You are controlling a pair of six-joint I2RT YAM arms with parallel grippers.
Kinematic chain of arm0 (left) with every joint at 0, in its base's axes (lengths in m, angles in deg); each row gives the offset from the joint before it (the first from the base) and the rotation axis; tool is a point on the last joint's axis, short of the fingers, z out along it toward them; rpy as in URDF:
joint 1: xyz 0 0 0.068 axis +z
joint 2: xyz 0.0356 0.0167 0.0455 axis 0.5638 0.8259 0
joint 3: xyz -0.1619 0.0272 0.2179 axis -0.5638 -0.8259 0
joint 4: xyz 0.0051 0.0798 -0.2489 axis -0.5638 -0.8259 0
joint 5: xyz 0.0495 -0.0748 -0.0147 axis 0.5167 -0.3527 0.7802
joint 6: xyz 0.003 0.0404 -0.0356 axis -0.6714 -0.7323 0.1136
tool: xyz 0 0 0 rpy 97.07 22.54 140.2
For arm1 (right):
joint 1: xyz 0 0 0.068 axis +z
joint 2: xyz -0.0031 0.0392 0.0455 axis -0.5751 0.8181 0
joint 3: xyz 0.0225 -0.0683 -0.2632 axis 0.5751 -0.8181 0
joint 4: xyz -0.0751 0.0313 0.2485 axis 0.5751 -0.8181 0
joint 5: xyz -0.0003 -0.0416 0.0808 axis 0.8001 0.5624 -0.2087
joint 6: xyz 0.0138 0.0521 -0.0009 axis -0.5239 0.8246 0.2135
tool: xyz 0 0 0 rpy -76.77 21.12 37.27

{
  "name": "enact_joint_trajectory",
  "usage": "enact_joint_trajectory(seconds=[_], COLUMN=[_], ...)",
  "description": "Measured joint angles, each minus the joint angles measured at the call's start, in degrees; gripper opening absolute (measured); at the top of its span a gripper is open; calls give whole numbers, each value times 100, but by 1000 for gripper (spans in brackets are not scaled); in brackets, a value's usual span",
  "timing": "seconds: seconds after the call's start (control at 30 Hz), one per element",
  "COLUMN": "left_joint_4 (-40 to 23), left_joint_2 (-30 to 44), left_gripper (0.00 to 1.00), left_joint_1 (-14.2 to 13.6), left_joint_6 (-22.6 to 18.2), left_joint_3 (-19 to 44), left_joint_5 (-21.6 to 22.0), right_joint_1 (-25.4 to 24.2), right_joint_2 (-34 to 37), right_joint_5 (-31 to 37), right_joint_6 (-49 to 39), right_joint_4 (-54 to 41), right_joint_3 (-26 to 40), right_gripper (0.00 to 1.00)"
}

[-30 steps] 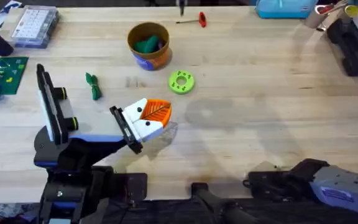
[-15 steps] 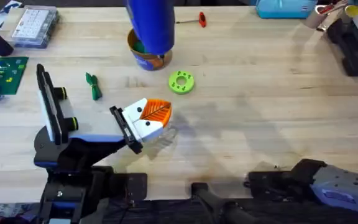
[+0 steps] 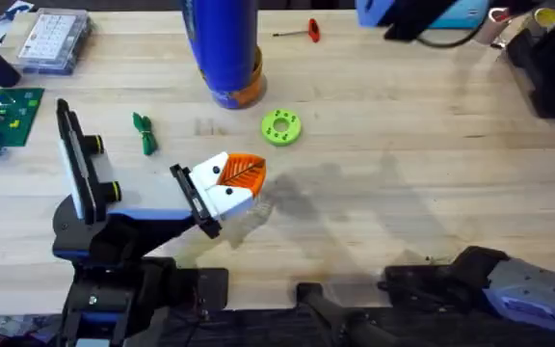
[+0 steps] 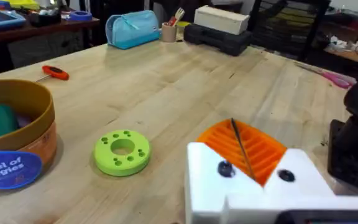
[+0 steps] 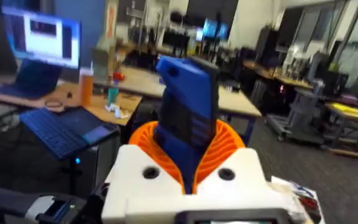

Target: Pick up the gripper from the table and insert it into the empty holder that is missing its gripper. Then pick up a screw, insert it into the mounting hole, and use the screwdriver to tighten it. Finally, clean up the table by picking up the vegetable and placing it into the bucket.

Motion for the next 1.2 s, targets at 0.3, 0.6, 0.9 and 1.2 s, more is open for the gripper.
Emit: enact_joint_trajectory(seconds=[0.3, 0.6, 0.9, 1.2], left_joint_4=[0, 0, 0, 0], left_joint_2=[0, 0, 0, 0], left_gripper=[11, 11, 11, 11], left_joint_1=[0, 0, 0, 0], left_joint_6=[0, 0, 0, 0], left_joint_3=[0, 0, 0, 0], left_joint_5=[2, 0, 0, 0], right_joint_1=[291, 404, 521, 523], right_joint_2=[181, 340, 586, 710], right_joint_5=[129, 138, 131, 131], right_joint_6=[264, 131, -79, -144], right_joint_4=[455, 463, 460, 421], right_joint_3=[-434, -434, -434, -434], right_gripper=[48, 48, 49, 49])
